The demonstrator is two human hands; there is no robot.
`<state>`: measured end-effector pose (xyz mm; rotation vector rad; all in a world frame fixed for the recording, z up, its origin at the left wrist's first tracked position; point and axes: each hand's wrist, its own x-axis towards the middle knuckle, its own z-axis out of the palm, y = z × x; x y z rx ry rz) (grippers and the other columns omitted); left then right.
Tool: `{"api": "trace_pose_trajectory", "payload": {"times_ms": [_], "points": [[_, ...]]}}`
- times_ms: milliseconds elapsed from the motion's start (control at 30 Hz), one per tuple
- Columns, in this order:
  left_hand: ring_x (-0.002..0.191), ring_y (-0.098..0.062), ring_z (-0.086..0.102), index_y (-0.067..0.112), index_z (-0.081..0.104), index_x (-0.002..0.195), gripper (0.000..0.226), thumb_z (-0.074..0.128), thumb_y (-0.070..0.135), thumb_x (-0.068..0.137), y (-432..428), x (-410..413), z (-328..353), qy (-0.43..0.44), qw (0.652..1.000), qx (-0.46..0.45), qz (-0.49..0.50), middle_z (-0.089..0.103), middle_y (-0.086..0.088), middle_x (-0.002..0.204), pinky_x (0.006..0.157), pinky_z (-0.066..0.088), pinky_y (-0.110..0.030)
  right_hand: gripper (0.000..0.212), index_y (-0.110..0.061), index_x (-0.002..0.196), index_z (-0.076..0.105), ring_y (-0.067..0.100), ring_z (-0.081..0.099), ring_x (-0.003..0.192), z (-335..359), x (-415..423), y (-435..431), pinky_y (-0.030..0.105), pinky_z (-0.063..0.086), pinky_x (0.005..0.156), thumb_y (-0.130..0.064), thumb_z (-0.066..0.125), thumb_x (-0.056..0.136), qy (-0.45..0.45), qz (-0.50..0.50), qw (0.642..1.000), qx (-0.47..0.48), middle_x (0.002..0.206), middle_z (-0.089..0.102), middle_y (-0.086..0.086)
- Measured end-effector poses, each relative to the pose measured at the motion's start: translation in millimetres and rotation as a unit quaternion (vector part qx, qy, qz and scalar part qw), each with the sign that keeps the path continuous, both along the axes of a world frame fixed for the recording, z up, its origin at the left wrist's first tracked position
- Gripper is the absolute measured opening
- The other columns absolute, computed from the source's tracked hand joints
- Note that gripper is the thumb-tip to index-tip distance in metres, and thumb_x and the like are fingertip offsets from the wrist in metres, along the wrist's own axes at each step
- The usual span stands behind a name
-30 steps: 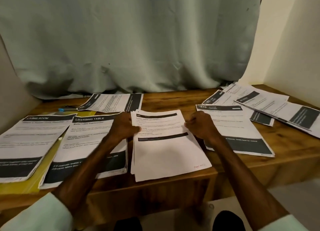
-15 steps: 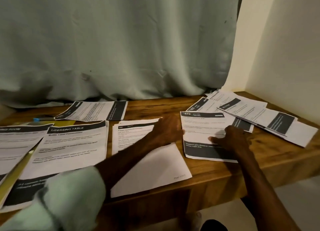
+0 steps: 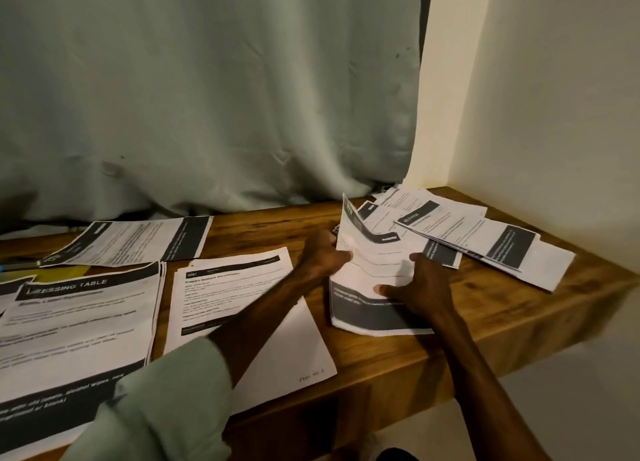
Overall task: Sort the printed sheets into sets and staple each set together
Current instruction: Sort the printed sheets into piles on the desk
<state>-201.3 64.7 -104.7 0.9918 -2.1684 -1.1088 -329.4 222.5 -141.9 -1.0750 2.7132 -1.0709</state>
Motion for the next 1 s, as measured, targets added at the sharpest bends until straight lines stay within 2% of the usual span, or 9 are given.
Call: {"api": "trace_pose_trajectory", "payload": {"times_ms": [100, 167, 200, 267, 333, 533, 667, 767, 1000], "points": [[0.081, -0.01, 0.074, 0.018, 0.07, 0.106, 0.013, 0.072, 0.025, 0.095, -6, 26, 9, 0.082, 0.995, 0.029, -0.045, 0.074, 0.005, 0.109, 0.064, 0.059, -0.024, 0.07, -0.003, 0.134, 0.055, 0.018, 0.06, 0.106, 14, 0, 7, 0.026, 0.048, 0.081, -0.029, 0.089, 0.078, -0.119, 0.021, 0.984, -0.128, 0.128, 0.066, 0.01], [0.084, -0.014, 0.077, 0.018, 0.071, 0.107, 0.013, 0.072, 0.023, 0.095, -15, 47, 18, 0.139, 0.983, 0.085, -0.086, 0.077, 0.002, 0.111, 0.068, 0.062, -0.027, 0.05, -0.002, 0.127, 0.061, 0.013, 0.066, 0.088, 25, 0, 8, 0.02, 0.054, 0.065, -0.027, 0.081, 0.087, -0.256, 0.059, 0.945, -0.193, 0.107, 0.072, 0.002], [0.09, -0.018, 0.078, 0.016, 0.072, 0.109, 0.015, 0.071, 0.021, 0.095, -20, 57, 22, 0.163, 0.975, 0.111, -0.098, 0.077, -0.001, 0.112, 0.073, 0.064, -0.031, 0.045, 0.0, 0.124, 0.064, 0.019, 0.072, 0.085, 28, -2, 6, 0.025, 0.06, 0.067, -0.025, 0.078, 0.089, -0.337, 0.082, 0.909, -0.23, 0.1, 0.075, 0.005], [0.098, -0.025, 0.076, 0.011, 0.071, 0.114, 0.02, 0.07, 0.017, 0.095, -33, 71, 25, 0.195, 0.965, 0.144, -0.104, 0.077, -0.007, 0.115, 0.082, 0.064, -0.037, 0.039, 0.003, 0.125, 0.066, 0.035, 0.075, 0.096, 35, -2, 0, 0.048, 0.061, 0.088, -0.017, 0.073, 0.092, -0.455, 0.118, 0.833, -0.291, 0.107, 0.077, 0.016], [0.103, -0.028, 0.075, 0.008, 0.069, 0.121, 0.025, 0.066, 0.016, 0.098, -45, 80, 25, 0.206, 0.96, 0.163, -0.1, 0.075, -0.009, 0.118, 0.087, 0.062, -0.04, 0.031, 0.001, 0.124, 0.066, 0.039, 0.073, 0.104, 44, 0, -8, 0.056, 0.056, 0.096, -0.013, 0.067, 0.096, -0.492, 0.146, 0.802, -0.306, 0.115, 0.075, 0.018], [0.094, -0.011, 0.076, 0.018, 0.069, 0.116, 0.017, 0.062, 0.015, 0.101, -60, 98, 10, 0.228, 0.957, 0.159, -0.083, 0.078, 0.011, 0.1, 0.076, 0.061, -0.022, 0.025, -0.006, 0.109, 0.076, 0.03, 0.077, 0.09, 53, 2, -38, 0.039, 0.064, 0.073, -0.009, 0.08, 0.084, -0.417, 0.152, 0.843, -0.305, 0.106, 0.078, 0.013], [0.103, -0.016, 0.075, 0.023, 0.072, 0.113, 0.02, 0.072, 0.019, 0.094, -71, 100, -2, 0.238, 0.96, 0.141, -0.053, 0.077, 0.008, 0.11, 0.088, 0.061, -0.033, 0.041, -0.006, 0.112, 0.075, 0.035, 0.076, 0.096, 41, 5, -51, 0.055, 0.06, 0.086, -0.014, 0.09, 0.075, -0.451, 0.129, 0.825, -0.314, 0.107, 0.077, 0.014], [0.104, -0.02, 0.075, 0.021, 0.073, 0.113, 0.02, 0.073, 0.016, 0.093, -75, 102, -6, 0.238, 0.96, 0.144, -0.044, 0.076, 0.001, 0.116, 0.089, 0.061, -0.036, 0.044, -0.007, 0.113, 0.075, 0.036, 0.076, 0.095, 34, 7, -55, 0.057, 0.059, 0.088, -0.019, 0.092, 0.074, -0.457, 0.113, 0.826, -0.311, 0.105, 0.078, 0.015], [0.091, -0.013, 0.077, 0.022, 0.071, 0.11, 0.015, 0.067, 0.014, 0.098, -82, 111, -9, 0.216, 0.962, 0.162, -0.034, 0.073, 0.009, 0.111, 0.071, 0.062, -0.024, 0.034, -0.004, 0.119, 0.072, 0.039, 0.074, 0.101, 26, 8, -58, 0.058, 0.056, 0.094, -0.016, 0.08, 0.088, -0.456, 0.138, 0.823, -0.31, 0.11, 0.076, 0.018]]}}
